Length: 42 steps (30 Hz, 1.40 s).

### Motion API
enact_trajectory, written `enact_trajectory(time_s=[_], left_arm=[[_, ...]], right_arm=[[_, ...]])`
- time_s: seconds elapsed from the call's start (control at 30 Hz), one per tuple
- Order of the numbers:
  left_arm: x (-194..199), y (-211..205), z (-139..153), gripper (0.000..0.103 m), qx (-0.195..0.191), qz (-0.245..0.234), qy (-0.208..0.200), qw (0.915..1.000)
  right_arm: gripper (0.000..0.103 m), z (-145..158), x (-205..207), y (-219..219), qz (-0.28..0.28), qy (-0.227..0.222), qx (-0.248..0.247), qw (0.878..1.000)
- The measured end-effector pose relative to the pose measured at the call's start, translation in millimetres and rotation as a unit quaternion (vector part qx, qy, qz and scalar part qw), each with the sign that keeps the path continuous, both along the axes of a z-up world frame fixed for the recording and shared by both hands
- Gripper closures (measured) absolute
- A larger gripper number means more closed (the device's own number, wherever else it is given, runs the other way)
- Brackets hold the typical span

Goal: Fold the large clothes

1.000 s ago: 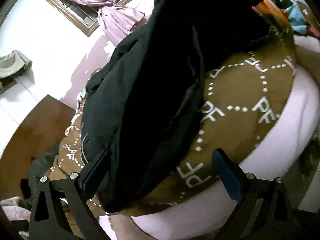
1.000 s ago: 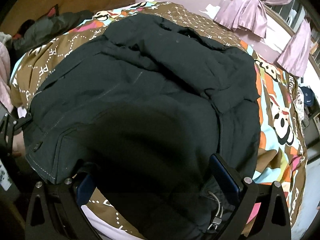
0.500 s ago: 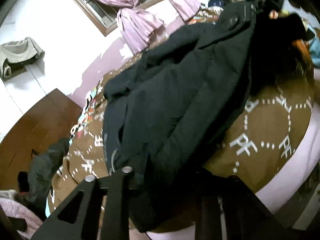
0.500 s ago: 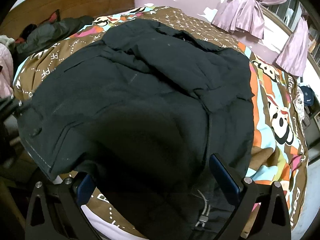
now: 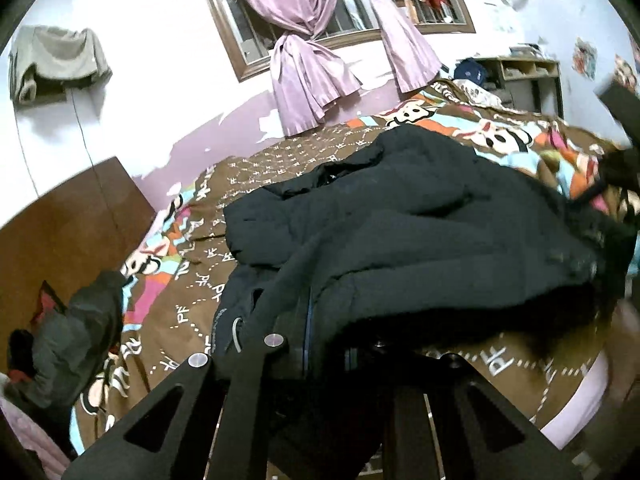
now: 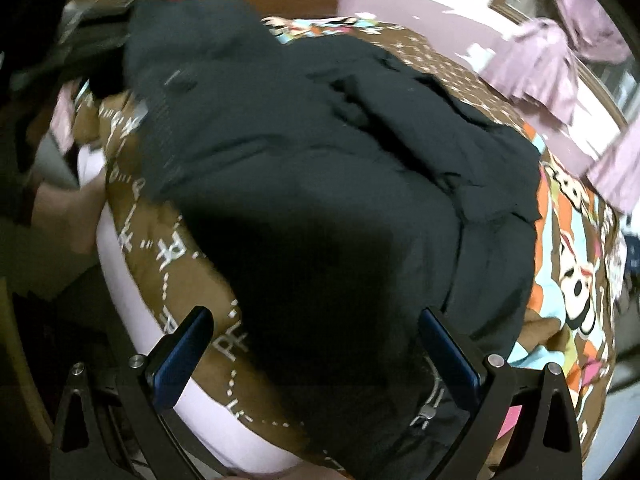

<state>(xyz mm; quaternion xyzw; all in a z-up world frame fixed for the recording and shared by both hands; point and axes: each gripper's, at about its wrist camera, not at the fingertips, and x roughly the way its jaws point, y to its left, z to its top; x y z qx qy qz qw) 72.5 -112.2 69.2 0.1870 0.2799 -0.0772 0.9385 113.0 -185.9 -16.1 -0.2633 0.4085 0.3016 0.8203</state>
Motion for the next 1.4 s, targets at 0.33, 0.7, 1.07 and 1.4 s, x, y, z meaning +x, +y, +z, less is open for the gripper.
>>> enact_trajectory(time_s=[0.33, 0.7, 1.07, 1.4], left_arm=[[7.2, -5.9, 14.6, 0.094, -0.015, 0.008, 0.013, 0.9998], [-7.1, 2.2, 16.5, 0.096, -0.032, 0.013, 0.01, 0.9993], [-42.0, 27.1, 83.6, 0.097, -0.055, 0.024, -0.03, 0.9977], [-90.2, 36.3, 141.4, 0.098, -0.051, -0.019, -0.017, 0.9984]], right_arm=[[0.032, -34.6, 5.8, -5.0, -0.055, -0.088, -0.149, 0.983], [0.096, 58.7, 3.2, -26.7, -0.049, -0.15, -0.055, 0.986], [0.097, 158.9, -39.8, -23.6, -0.034, -0.198, -0.01, 0.979], [0.097, 194.4, -85.0, -25.8, -0.04, -0.217, 0.003, 0.975]])
